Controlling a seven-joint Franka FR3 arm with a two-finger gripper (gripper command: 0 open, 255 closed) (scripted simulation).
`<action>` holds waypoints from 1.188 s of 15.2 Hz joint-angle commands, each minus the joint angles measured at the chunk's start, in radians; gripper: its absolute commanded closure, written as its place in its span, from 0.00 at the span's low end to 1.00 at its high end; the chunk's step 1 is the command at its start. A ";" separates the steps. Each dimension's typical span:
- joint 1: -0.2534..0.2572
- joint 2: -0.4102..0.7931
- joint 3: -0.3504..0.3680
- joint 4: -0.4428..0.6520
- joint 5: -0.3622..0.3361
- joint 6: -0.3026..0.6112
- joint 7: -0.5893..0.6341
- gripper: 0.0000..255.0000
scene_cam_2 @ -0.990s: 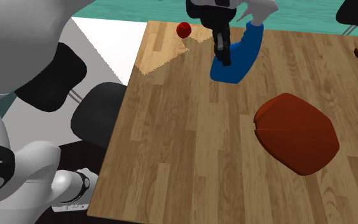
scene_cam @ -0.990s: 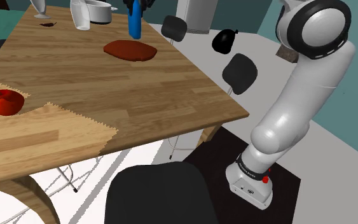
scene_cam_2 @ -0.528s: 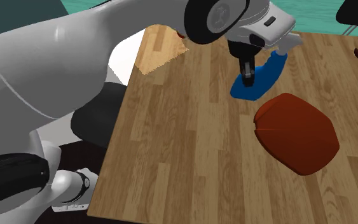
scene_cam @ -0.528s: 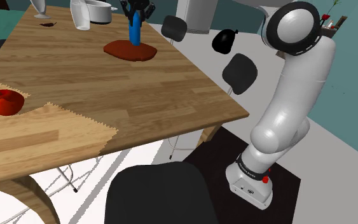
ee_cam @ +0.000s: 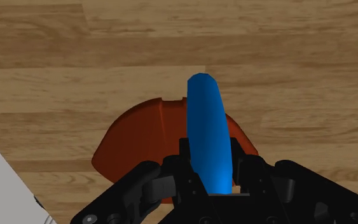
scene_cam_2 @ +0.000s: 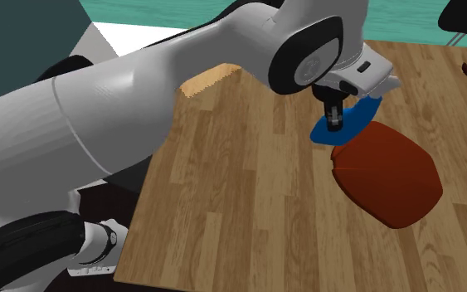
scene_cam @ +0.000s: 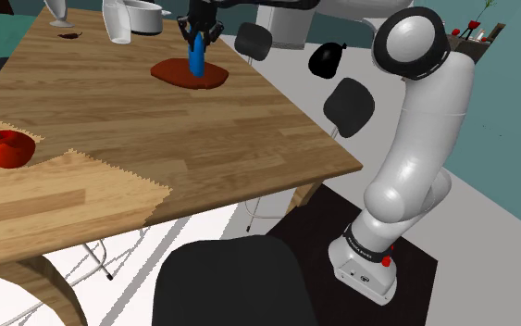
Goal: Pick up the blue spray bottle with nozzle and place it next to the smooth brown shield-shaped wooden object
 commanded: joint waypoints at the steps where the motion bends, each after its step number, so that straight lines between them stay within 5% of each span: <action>1: -0.007 -0.004 -0.001 -0.034 -0.001 0.030 0.007 1.00; 11: -0.027 -0.009 -0.010 -0.173 -0.018 0.160 0.047 1.00; 18: -0.028 -0.008 -0.010 -0.180 -0.020 0.166 0.050 1.00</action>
